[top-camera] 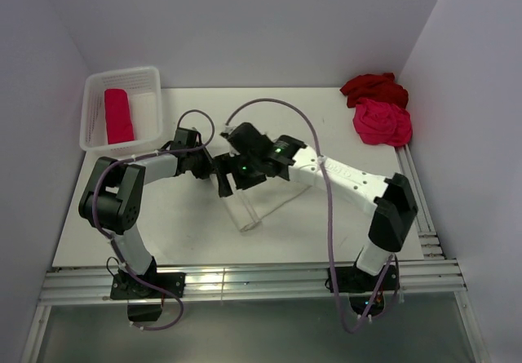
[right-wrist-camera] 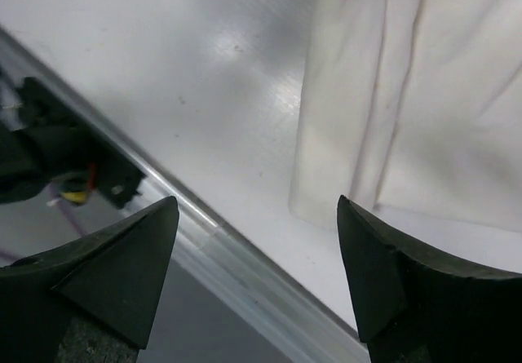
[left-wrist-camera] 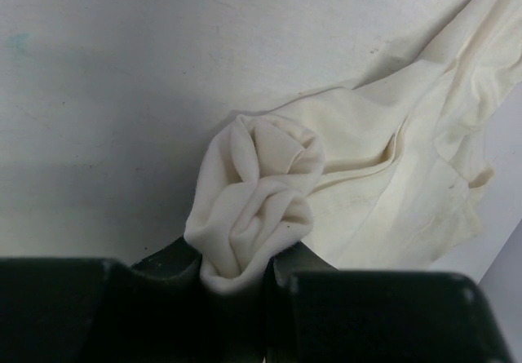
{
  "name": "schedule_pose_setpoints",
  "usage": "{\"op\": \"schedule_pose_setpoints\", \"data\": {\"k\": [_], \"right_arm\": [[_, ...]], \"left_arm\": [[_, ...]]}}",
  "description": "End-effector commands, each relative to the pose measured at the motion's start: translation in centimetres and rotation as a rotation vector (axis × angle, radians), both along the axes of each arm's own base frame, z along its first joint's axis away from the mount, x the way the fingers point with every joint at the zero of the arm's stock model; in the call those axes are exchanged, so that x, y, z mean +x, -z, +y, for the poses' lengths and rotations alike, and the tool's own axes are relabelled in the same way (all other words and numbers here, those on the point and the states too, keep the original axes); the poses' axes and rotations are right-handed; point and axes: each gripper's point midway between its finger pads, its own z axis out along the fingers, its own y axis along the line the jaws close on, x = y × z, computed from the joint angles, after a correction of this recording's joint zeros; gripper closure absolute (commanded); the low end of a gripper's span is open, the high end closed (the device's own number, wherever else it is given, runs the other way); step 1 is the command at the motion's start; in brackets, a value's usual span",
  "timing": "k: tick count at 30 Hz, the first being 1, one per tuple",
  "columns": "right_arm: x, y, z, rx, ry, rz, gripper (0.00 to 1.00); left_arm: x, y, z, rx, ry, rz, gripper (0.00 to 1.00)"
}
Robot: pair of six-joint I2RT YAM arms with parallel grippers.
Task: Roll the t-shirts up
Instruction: Roll the tshirt
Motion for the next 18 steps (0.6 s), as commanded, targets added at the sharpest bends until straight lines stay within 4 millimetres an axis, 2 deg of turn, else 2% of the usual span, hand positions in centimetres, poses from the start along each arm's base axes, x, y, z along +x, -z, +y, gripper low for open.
{"op": "schedule_pose_setpoints", "data": {"k": [1,2,3,4,6,7,13,18], "right_arm": [[1.3,2.3,-1.7,-0.349,0.033,-0.163,0.16],[1.6,2.4,-1.5,-0.383,0.041,-0.195,0.16],[1.5,3.3,-1.2,-0.455,0.032,-0.236,0.17],[1.9,2.7,-0.5,-0.458,0.035,-0.271,0.18],[1.9,3.5,0.1,-0.528,0.034,-0.335,0.18],[2.6,3.7,0.1,-0.549,0.050,-0.361,0.18],[2.3,5.9,1.5,-0.620,0.052,-0.437,0.16],[3.2,7.1,2.4,-0.658,0.070,-0.503,0.16]], "left_arm": [[-1.4,2.5,1.3,0.085,-0.003,0.077,0.85],[-1.5,2.5,1.3,0.084,-0.002,0.077,0.85],[-1.5,2.4,1.3,0.081,-0.002,0.074,0.85],[-1.6,2.5,1.3,0.081,-0.002,0.076,0.85],[-1.7,2.4,1.2,0.077,0.000,0.076,0.85],[-1.7,2.4,1.2,0.076,0.001,0.075,0.85],[-1.8,2.2,0.9,0.060,0.014,0.076,0.86],[-1.9,2.2,0.9,0.059,0.015,0.084,0.86]]}}
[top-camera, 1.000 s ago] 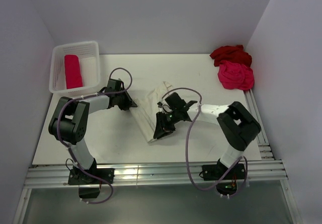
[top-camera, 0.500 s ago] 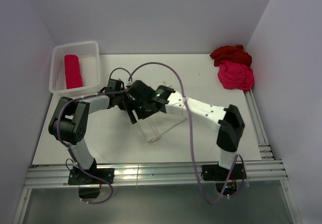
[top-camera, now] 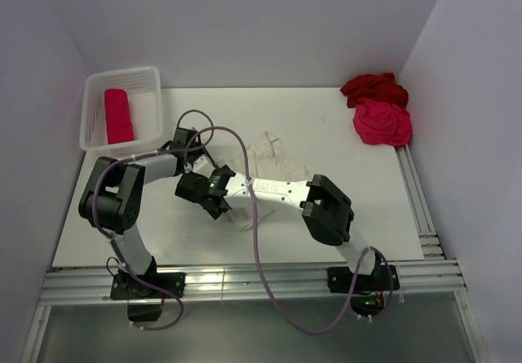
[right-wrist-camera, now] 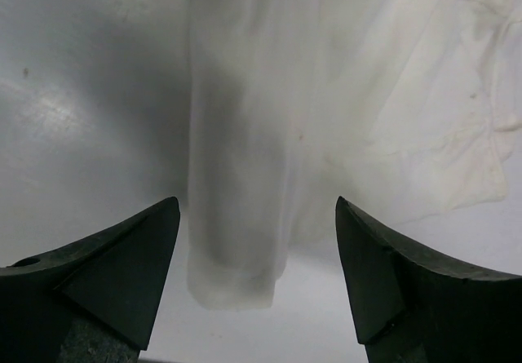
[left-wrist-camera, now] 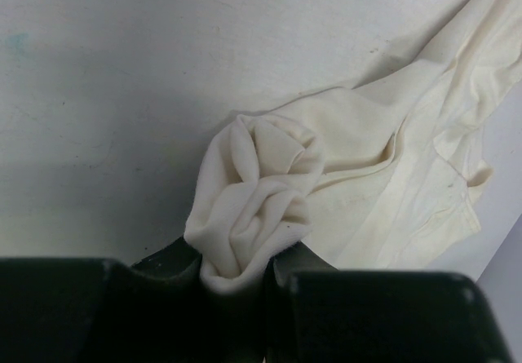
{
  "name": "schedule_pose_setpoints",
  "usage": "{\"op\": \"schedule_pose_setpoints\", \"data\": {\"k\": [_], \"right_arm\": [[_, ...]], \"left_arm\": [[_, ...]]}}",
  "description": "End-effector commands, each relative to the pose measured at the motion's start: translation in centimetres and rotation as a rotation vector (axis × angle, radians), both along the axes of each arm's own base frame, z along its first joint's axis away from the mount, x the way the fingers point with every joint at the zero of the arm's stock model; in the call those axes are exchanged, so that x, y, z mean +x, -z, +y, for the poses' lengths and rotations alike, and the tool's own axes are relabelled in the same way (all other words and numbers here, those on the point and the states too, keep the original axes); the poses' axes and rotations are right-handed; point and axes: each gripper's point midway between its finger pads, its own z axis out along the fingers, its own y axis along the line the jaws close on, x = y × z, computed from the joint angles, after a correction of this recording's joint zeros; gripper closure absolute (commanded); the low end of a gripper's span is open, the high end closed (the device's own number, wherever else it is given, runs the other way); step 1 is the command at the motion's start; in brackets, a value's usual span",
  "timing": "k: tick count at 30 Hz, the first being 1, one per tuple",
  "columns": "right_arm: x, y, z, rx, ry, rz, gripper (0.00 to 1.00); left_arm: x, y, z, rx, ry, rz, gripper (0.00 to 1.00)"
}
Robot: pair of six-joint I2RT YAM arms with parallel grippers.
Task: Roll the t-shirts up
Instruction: Roll the tshirt
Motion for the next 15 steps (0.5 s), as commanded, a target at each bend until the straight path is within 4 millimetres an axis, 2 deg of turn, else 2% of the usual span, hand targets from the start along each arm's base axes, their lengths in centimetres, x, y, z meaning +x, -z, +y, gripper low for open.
{"op": "schedule_pose_setpoints", "data": {"k": [1,7,14,15], "right_arm": [[2.0,-1.4,1.3,-0.005,0.017,-0.134,0.16],[1.2,0.3,2.8,0.003,-0.026,-0.161,0.18],[0.7,0.2,4.8,0.065,-0.045,-0.163,0.18],[0.8,0.7,4.8,0.051,-0.040,-0.161,0.18]], "left_arm": [[-1.7,2.2,0.9,0.062,0.013,0.081,0.86],[-1.6,2.2,0.6,0.052,0.019,0.086,0.86],[-1.6,2.4,0.6,0.051,0.018,0.098,0.86],[-1.6,2.4,0.5,0.048,0.019,0.100,0.86]]}}
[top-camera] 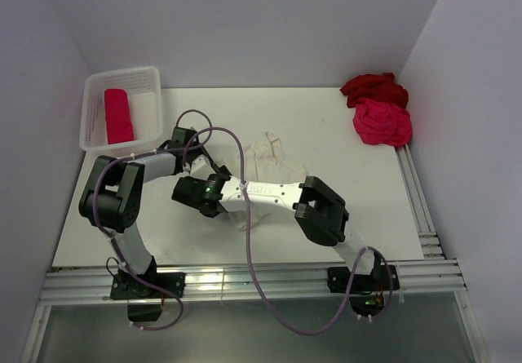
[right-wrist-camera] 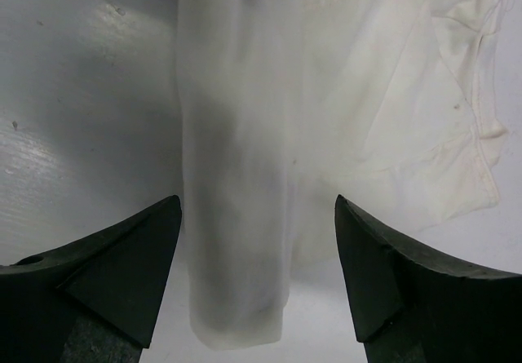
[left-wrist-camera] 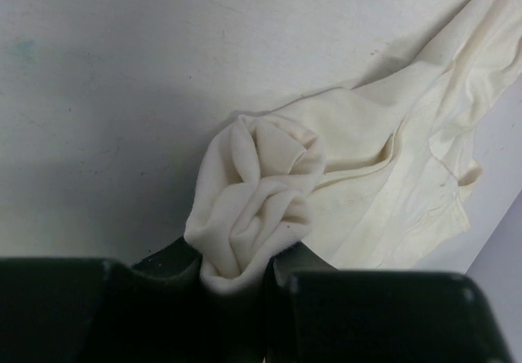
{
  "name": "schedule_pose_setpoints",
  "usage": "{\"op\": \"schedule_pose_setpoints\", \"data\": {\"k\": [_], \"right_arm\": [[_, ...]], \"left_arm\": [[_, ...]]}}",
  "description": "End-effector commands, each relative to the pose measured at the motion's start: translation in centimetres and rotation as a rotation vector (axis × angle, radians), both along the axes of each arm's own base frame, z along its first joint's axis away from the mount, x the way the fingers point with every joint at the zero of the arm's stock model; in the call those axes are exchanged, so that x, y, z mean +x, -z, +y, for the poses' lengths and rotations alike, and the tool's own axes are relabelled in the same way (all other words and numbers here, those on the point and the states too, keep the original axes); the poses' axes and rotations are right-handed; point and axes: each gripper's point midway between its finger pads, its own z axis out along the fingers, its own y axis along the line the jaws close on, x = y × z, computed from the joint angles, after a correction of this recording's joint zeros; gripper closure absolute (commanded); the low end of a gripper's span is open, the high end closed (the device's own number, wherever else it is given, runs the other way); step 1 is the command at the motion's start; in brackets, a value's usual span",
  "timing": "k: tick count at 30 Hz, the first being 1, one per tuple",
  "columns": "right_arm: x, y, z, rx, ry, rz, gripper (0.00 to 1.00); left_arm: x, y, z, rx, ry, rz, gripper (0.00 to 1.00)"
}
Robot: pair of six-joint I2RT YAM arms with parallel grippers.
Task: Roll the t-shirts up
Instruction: Roll the tshirt
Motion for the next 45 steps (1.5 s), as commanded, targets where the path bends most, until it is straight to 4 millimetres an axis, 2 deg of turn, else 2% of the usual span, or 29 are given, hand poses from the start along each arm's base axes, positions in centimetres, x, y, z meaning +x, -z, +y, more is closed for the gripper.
{"op": "schedule_pose_setpoints", "data": {"k": [1,6,8,9,20,29,35,37,42,43,45], "right_arm": [[-0.5,0.1,4.2,0.064,-0.086,-0.047,0.18],[-0.4,2.6,4.2,0.052,-0.079,-0.051,0.19],[-0.2,2.9,4.5,0.079,-0.073,-0.065,0.20],[-0.3,3.4,4.0,0.067,-0.074,-0.068,0.20],[0.7,5.1,3.7,0.040,-0.060,-0.181,0.24],[2.0,5.2,1.0,-0.066,-0.024,-0.274,0.24],[3.0,5.9,-0.7,-0.119,0.013,-0.286,0.26],[3.2,6.0,-1.1,-0.130,0.019,-0.293,0.28],[3.7,6.2,-2.5,-0.176,0.058,-0.312,0.43],[3.8,6.2,-2.8,-0.182,0.066,-0.313,0.55],[3.9,6.2,-3.1,-0.169,0.088,-0.306,0.63]], "left_arm": [[-1.7,2.3,0.4,0.071,0.013,0.085,0.86],[-2.1,2.3,0.2,0.053,0.005,0.101,0.86],[-2.2,2.3,0.1,0.049,0.007,0.107,0.85],[-2.2,2.2,0.0,0.045,0.007,0.107,0.85],[-2.3,1.7,-0.7,0.013,0.023,0.131,0.86],[-3.2,2.4,-0.5,0.013,0.019,0.154,0.86],[-2.9,2.2,-0.6,0.010,0.016,0.150,0.86],[-2.9,2.3,-0.5,0.010,0.017,0.152,0.86],[-2.8,2.2,-0.6,0.006,0.013,0.150,0.86],[-2.8,2.2,-0.6,0.006,0.012,0.151,0.86],[-2.7,2.2,-0.7,0.004,0.011,0.147,0.86]]}}
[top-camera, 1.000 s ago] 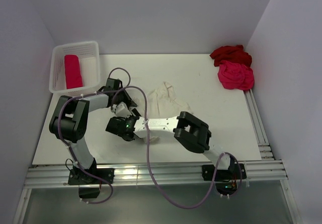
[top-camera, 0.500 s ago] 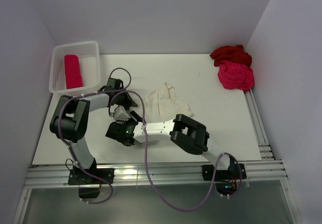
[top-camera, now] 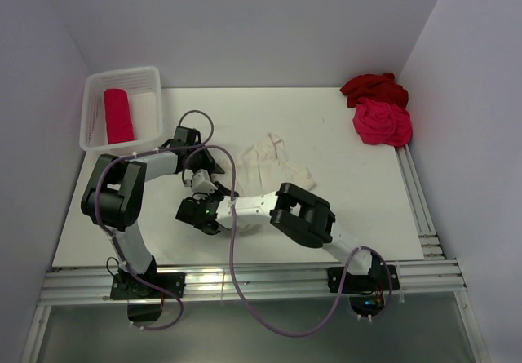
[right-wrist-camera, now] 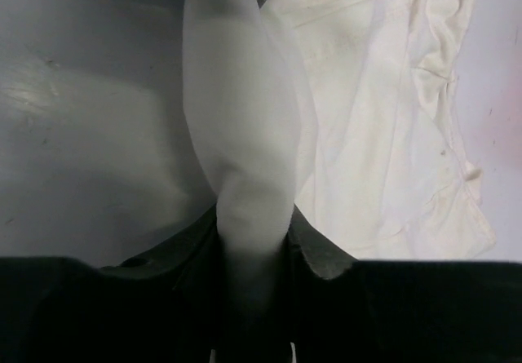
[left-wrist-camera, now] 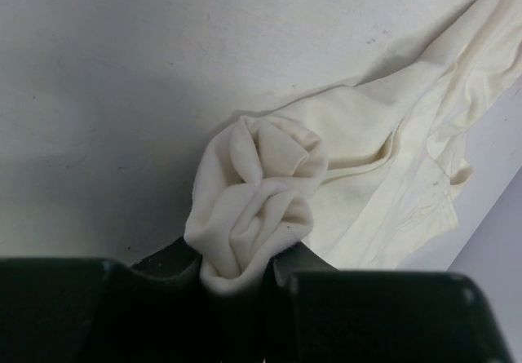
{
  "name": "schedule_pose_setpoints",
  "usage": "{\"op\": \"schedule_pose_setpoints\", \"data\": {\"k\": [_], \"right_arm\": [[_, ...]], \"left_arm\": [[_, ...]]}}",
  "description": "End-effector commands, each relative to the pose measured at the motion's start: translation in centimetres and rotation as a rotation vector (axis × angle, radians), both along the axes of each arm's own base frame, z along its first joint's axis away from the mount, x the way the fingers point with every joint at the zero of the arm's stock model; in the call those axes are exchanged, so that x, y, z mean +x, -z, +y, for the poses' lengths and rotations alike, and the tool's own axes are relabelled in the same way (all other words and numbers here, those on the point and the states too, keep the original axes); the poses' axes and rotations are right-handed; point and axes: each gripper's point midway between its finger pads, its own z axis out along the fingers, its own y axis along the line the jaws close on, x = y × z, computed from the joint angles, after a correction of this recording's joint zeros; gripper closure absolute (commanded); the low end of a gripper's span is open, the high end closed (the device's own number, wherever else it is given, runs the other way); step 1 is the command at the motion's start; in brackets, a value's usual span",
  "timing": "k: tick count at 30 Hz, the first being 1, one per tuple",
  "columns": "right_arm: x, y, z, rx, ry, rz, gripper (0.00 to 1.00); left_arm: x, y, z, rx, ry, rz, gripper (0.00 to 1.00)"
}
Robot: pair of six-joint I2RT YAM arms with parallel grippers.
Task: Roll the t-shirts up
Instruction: Roll the tshirt
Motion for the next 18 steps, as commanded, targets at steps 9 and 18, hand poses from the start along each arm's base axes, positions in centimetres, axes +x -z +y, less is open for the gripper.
{"op": "schedule_pose_setpoints", "data": {"k": [9,18], "right_arm": [[0.8,0.8,-3.1,0.072,0.096,0.083,1.00],[0.0,0.0,-2.8,0.398,0.057,0.298,1.00]], "left_arm": [[-2.3,1.4,0.0,0.013,0.011,0.080,0.66],[-1.3,-1.5,-0.4,-0.116,0.003,-0.012,0.26]]}}
